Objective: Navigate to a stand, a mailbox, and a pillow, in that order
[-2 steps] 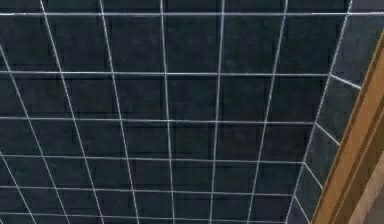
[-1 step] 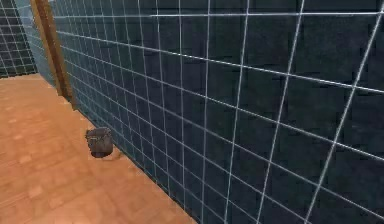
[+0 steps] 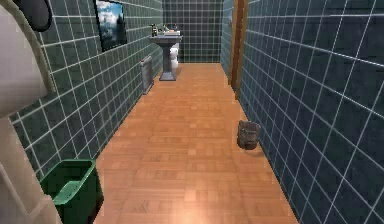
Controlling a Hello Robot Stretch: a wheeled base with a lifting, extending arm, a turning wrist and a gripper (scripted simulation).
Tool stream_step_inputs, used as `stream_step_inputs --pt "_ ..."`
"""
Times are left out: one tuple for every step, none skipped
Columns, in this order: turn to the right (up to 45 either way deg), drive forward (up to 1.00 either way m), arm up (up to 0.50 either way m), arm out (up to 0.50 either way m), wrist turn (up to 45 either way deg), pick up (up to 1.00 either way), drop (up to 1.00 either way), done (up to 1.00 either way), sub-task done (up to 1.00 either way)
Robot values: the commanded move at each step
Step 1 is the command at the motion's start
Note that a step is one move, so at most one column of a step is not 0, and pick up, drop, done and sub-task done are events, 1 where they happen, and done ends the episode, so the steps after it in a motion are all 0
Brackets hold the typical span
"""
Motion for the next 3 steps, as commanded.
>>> stream_step_inputs --pt "-6.0 0.00 0.00 0.00 0.0 0.00 0.00 0.00 0.00" --pt "0.0 1.00 0.00 0.00 0.0 0.00 0.00 0.00 0.00" --pt "-9.0 0.00 0.00 0.00 0.0 0.00 0.00 0.00 0.00"
